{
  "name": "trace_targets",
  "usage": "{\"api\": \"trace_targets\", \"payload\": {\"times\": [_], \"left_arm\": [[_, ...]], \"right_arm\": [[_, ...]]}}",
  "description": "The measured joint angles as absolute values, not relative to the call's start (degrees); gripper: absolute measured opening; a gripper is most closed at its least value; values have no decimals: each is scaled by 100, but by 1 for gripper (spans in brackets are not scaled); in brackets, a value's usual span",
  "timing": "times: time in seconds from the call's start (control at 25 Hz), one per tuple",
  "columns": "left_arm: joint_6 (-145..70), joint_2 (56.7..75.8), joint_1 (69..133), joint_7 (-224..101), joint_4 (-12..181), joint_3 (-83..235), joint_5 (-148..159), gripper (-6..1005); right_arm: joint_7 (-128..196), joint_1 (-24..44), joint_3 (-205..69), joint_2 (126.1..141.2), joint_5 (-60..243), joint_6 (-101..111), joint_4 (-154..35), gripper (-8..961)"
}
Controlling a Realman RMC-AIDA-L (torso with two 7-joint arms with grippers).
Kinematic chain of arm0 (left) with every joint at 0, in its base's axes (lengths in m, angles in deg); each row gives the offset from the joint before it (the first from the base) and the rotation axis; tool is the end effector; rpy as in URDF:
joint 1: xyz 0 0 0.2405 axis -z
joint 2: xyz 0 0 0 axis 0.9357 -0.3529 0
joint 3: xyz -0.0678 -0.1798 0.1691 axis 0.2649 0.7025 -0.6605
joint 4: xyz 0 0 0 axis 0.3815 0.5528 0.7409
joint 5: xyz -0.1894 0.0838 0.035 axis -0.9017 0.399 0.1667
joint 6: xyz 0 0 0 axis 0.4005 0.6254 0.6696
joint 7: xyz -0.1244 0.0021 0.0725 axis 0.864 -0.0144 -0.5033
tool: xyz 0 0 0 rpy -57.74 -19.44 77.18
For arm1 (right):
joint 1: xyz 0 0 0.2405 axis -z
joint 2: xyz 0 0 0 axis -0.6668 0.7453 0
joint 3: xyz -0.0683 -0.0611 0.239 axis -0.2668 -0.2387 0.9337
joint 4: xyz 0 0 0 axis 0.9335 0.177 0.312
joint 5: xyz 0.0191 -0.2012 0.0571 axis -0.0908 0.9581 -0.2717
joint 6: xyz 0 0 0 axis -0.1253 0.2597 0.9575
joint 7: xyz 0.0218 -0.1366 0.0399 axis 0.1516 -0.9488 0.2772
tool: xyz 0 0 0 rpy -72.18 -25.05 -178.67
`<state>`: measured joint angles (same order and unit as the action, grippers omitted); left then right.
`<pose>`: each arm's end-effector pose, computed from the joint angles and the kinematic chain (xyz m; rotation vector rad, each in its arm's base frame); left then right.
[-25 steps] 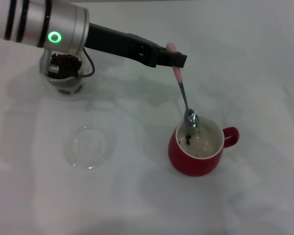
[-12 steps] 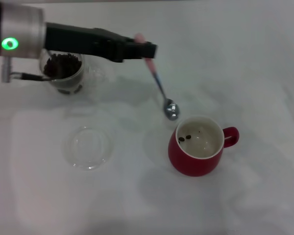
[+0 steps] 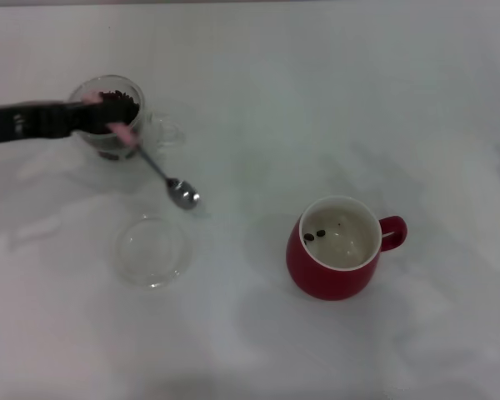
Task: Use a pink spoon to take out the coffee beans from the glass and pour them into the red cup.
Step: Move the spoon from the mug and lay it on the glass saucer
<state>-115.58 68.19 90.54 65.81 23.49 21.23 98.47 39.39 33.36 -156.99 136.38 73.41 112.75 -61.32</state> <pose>-0.2302 0.3307 0.0391 -2.5678 -1.3013 -0.6749 0.3341 0.1836 0.0630 -1.4827 -0.0298 0.9663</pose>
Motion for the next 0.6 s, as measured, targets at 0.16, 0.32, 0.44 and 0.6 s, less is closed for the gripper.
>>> {"api": "trace_targets", "payload": {"times": [0.16,0.32,0.44,0.6], "left_arm": [[-11586,6777,8658,6563,2498,2362,9879,128],[-11590,6750,8492,6562,2618,2424,9877,128],[-11605,6746,8369,6565,2682,2544,9911,128],[-11615,6734,8263,6571,2870,2638,9926,127]], "right_arm": [[3974,3338,-15695,13637,7315,11249,-6123,537],[4052,3339,-15687,13642,7226,11224,-6138,538],[4090,3339,-15675,13645,7187,11223,-6148,538],[4091,3338,-15596,13646,7184,11221,-6167,538]]}}
